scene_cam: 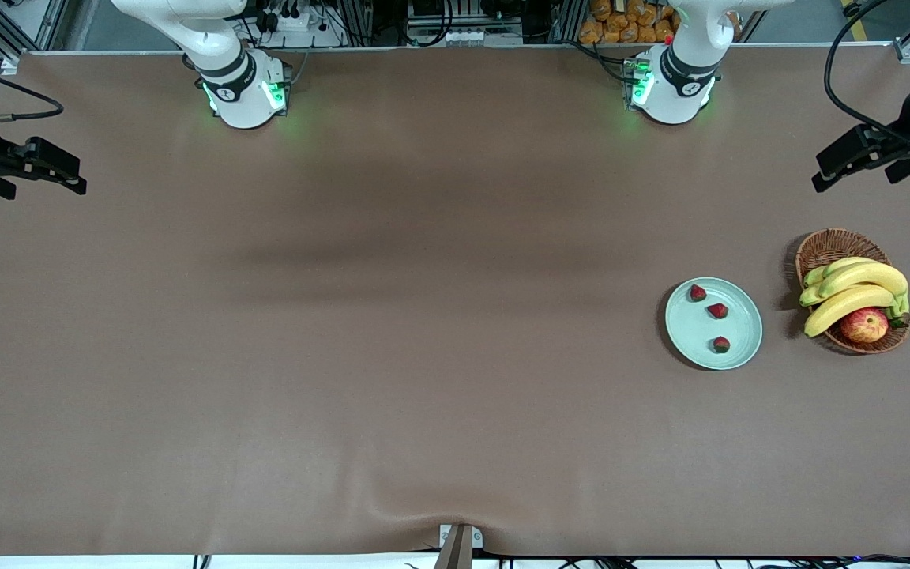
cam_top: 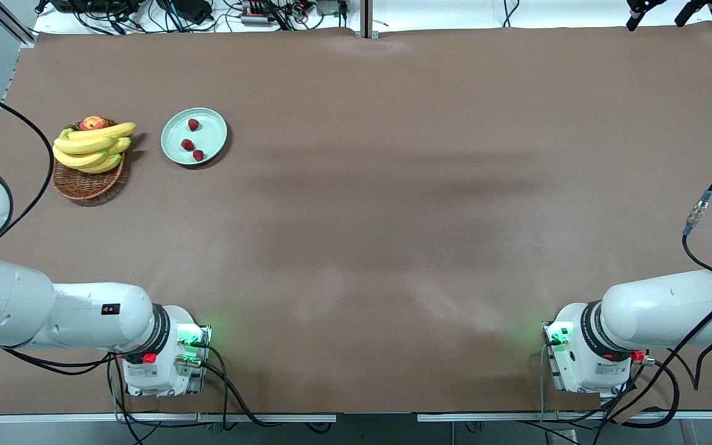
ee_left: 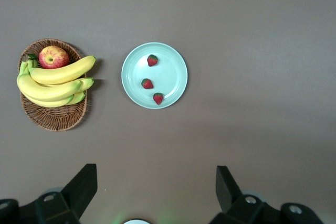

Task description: Collect all strawberries into plate

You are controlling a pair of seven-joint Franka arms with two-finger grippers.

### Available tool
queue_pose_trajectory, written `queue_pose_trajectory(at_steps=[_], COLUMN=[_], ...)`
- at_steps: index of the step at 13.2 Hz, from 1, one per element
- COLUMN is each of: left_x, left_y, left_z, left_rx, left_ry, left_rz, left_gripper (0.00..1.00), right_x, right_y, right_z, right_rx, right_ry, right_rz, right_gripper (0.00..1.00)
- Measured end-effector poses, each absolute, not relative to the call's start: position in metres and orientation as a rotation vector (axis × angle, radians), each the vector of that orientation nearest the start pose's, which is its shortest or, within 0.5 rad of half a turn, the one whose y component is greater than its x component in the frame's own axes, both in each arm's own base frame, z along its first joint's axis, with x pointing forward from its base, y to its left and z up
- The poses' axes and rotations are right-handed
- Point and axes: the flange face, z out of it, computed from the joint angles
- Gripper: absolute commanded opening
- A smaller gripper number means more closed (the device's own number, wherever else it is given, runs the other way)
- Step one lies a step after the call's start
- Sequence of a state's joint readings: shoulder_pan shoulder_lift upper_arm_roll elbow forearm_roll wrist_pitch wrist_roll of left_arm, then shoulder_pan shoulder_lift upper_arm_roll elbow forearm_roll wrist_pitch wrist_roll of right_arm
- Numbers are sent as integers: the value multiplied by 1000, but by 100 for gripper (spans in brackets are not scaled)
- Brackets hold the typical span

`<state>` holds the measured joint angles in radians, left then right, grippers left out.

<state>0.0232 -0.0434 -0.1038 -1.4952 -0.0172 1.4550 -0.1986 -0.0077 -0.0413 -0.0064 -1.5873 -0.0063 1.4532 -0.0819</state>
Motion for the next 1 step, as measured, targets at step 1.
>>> queue_pose_trajectory(at_steps=[1], left_x=[524], left_y=[-46], left_z=[675], left_rx=[-3149], left_ry=[-175], left_rz=[-1], left_gripper=[100], right_x=[529], right_y=[-8], right_z=[630], right_rx=[-3138], right_ry=[-106], right_rz=[144], right_gripper=[100])
